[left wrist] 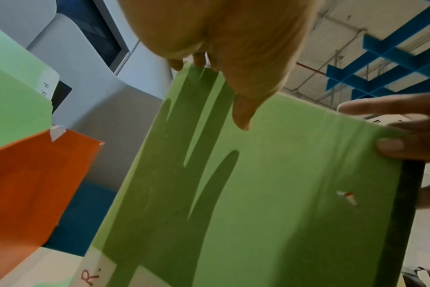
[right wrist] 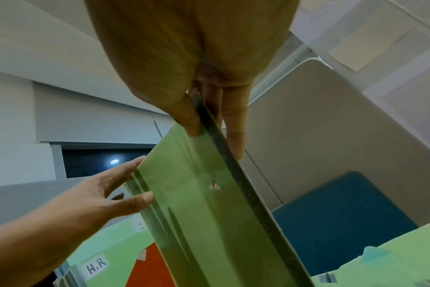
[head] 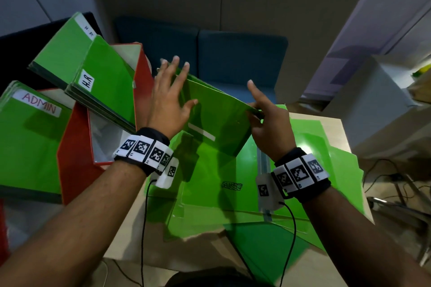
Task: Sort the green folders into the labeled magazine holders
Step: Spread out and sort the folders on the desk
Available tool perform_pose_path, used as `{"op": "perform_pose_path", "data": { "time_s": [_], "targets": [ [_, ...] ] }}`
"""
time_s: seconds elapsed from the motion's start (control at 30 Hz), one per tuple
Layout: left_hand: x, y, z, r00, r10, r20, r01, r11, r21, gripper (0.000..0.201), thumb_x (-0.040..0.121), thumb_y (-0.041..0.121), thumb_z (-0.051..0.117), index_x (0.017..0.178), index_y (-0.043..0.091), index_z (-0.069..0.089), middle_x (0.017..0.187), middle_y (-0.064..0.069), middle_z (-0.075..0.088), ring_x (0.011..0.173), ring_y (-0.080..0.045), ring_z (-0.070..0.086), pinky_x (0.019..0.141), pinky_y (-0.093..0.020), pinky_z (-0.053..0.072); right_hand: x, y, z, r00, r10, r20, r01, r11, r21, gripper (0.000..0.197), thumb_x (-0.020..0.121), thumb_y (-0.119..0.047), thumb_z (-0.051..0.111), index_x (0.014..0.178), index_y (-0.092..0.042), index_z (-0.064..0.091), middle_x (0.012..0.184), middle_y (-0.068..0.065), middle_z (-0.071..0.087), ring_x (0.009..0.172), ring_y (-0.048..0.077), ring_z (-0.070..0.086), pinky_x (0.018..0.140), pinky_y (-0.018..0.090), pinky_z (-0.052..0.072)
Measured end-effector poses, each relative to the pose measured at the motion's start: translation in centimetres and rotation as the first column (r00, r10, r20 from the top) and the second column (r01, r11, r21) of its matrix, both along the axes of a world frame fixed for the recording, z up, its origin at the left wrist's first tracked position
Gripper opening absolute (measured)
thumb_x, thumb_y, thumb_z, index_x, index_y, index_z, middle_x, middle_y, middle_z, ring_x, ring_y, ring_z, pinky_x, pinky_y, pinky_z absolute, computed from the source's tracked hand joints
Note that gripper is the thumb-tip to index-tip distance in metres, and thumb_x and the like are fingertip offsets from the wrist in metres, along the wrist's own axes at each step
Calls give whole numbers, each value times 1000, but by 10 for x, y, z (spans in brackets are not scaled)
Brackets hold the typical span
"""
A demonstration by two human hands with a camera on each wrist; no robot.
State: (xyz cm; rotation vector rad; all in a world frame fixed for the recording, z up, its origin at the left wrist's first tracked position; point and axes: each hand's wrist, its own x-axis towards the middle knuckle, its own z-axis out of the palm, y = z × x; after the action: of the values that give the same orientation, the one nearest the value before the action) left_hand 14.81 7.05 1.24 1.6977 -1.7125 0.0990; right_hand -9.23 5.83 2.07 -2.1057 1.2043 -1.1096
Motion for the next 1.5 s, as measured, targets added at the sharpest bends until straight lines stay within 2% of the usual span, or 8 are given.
{"op": "perform_pose_path", "data": {
  "time_s": [0.23, 0.43, 0.63, 0.8, 1.0, 1.23, 1.4, 1.5],
  "targets": [
    [-7, -2, -15, 976, 80, -202, -69, 996, 61, 112, 75, 24, 81, 155, 19, 4, 161, -7, -14, 146, -13, -12, 119, -25, 3, -8, 4, 4, 979, -12, 203, -7, 996, 91, 49, 69, -2, 48, 113, -11, 68, 100, 0, 68, 88, -2, 61, 80, 8, 45],
    [-6, 6, -36, 924, 146, -353, -99, 984, 147, 98, 87, 51, 62, 155, 17, -1, 162, 2, -11, 148, -12, -1, 116, -29, 11, -31, -1, 0, 898, -148, 414, 40, 965, 258, 49, 76, 8, 52, 102, -30, 68, 100, 7, 71, 89, 27, 69, 73, 50, 58],
    [-7, 13, -41, 815, 367, -448, -273, 926, 260, 104, 84, 57, 62, 155, 13, 1, 162, -2, -10, 149, -21, 2, 117, -33, 8, -43, -3, -2, 779, -296, 553, 54, 910, 411, 42, 89, 15, 47, 101, -22, 65, 90, 1, 65, 71, 10, 68, 53, 32, 56],
    [-5, 23, -47, 724, 449, -524, -346, 893, 288, 110, 80, 53, 70, 154, 7, 4, 161, -10, -2, 148, -27, 10, 120, -42, 17, -50, -10, -14, 713, -406, 571, 73, 853, 516, 37, 91, 10, 47, 104, -21, 63, 90, 2, 60, 73, 15, 63, 50, 31, 56],
    [-10, 33, -58, 603, 324, -729, -96, 937, 336, 70, 86, 26, 71, 142, 14, 32, 137, -3, 53, 118, -12, 51, 103, -31, 39, -58, -21, -41, 651, -522, 551, 81, 770, 633, 35, 95, 8, 44, 120, -13, 56, 94, 3, 60, 85, 23, 59, 56, 39, 60],
    [2, 37, -55, 633, 266, -727, -96, 959, 267, 73, 84, 7, 71, 143, 26, 33, 133, 13, 52, 122, -6, 48, 107, -32, 36, -61, -30, -73, 752, -534, 385, 130, 694, 708, 21, 91, -19, 62, 112, -14, 57, 111, 10, 62, 101, 28, 59, 75, 38, 52],
    [2, 42, -46, 681, 198, -705, -18, 967, 254, 75, 86, 1, 66, 147, 24, 29, 137, 12, 49, 121, 1, 44, 103, -22, 33, -53, -42, -73, 847, -435, 306, 165, 763, 625, 66, 67, -63, 73, 111, -16, 61, 110, 12, 67, 97, 27, 63, 86, 43, 52],
    [0, 46, -41, 712, 138, -689, 27, 974, 223, 79, 85, 3, 68, 149, 26, 28, 142, 13, 45, 127, 2, 41, 107, -22, 31, -45, -49, -62, 829, -446, 338, 191, 793, 578, 19, 88, -31, 66, 101, -18, 62, 99, 10, 68, 84, 21, 62, 75, 33, 52]
  ]
}}
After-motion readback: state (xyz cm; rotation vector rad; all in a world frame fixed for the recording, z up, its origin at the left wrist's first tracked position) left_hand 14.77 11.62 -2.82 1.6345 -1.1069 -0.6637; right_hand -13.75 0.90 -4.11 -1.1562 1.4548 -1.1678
